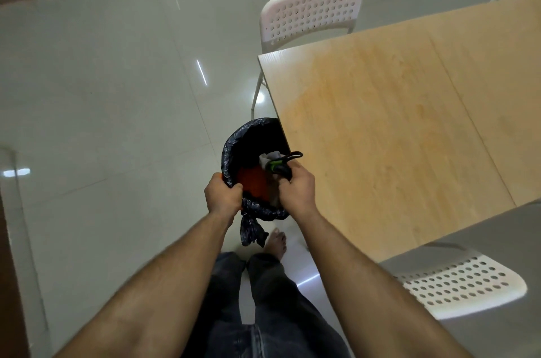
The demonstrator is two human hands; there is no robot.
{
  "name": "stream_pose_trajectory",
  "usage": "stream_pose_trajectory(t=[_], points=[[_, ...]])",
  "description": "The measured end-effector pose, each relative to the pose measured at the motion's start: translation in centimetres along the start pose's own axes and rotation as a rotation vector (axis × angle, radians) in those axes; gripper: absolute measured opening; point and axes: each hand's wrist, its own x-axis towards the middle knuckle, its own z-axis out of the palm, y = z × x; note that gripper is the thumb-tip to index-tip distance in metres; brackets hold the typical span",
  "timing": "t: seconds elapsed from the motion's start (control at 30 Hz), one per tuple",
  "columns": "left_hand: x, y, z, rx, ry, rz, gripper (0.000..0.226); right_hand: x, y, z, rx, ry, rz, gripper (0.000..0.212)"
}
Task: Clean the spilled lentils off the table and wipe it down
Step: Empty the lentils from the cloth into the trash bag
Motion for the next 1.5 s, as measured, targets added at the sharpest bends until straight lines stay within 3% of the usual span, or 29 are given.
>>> stream_pose_trajectory(t=[0.17,0.3,0.47,0.57,0.67,0.8,1.0,1.1,1.17,1.27,1.3,1.37,1.4,1.43,1.5], points=[[3.2,-3.0,-0.4,0.066,-0.018,-0.015,0.024,0.5,0.7,4.5,0.683,0.006,0.404,0.026],[6.9,-5.9,1.1,0.129,-0.015,0.000,0.026,3.5,5.1,8.8,0.947,0.029,0.619,0.033],[14.1,-11.9,4.9,0.161,-0.013,-0.010,0.027,7.6,13.2,15.5,0.961,0.010,0.786,0.043],[19.0,-16.1,7.8,0.156,-0.022,-0.031,0.029,10.5,18.3,19.5,0.932,-0.014,0.720,0.054],[22.2,-18.6,9.7,0.150,-0.031,-0.035,0.030,12.5,21.7,22.0,0.866,-0.047,0.648,0.052],[27.0,-22.5,13.1,0.127,-0.035,-0.080,0.027,15.6,26.7,25.4,0.831,-0.019,0.671,0.057],[29.7,-25.1,14.9,0.105,-0.010,-0.131,0.026,18.0,30.5,26.8,0.819,-0.011,0.701,0.051],[29.5,-25.6,14.6,0.182,-0.032,-0.133,0.038,18.5,31.0,26.9,0.835,-0.031,0.717,0.050],[28.6,-25.0,14.9,0.314,-0.026,-0.023,0.060,18.6,30.9,27.0,0.842,-0.067,0.722,0.052],[25.9,-21.5,15.5,0.286,-0.042,0.408,0.071,18.4,30.6,27.0,0.836,-0.129,0.716,0.055],[25.2,-20.6,16.0,0.216,-0.150,0.550,0.069,18.4,30.5,27.0,0.828,-0.150,0.716,0.056],[24.6,-19.9,16.9,0.131,-0.466,0.609,0.065,18.2,30.4,27.1,0.813,-0.189,0.712,0.053],[24.8,-19.9,17.3,0.099,-0.553,0.534,0.063,18.1,30.5,27.0,0.813,-0.193,0.703,0.053],[25.4,-20.1,17.7,0.014,-0.582,0.350,0.061,18.0,30.6,26.8,0.824,-0.179,0.698,0.054],[27.2,-20.1,17.7,-0.137,-0.560,-0.143,0.072,17.7,31.1,26.2,0.870,-0.160,0.688,0.056]])
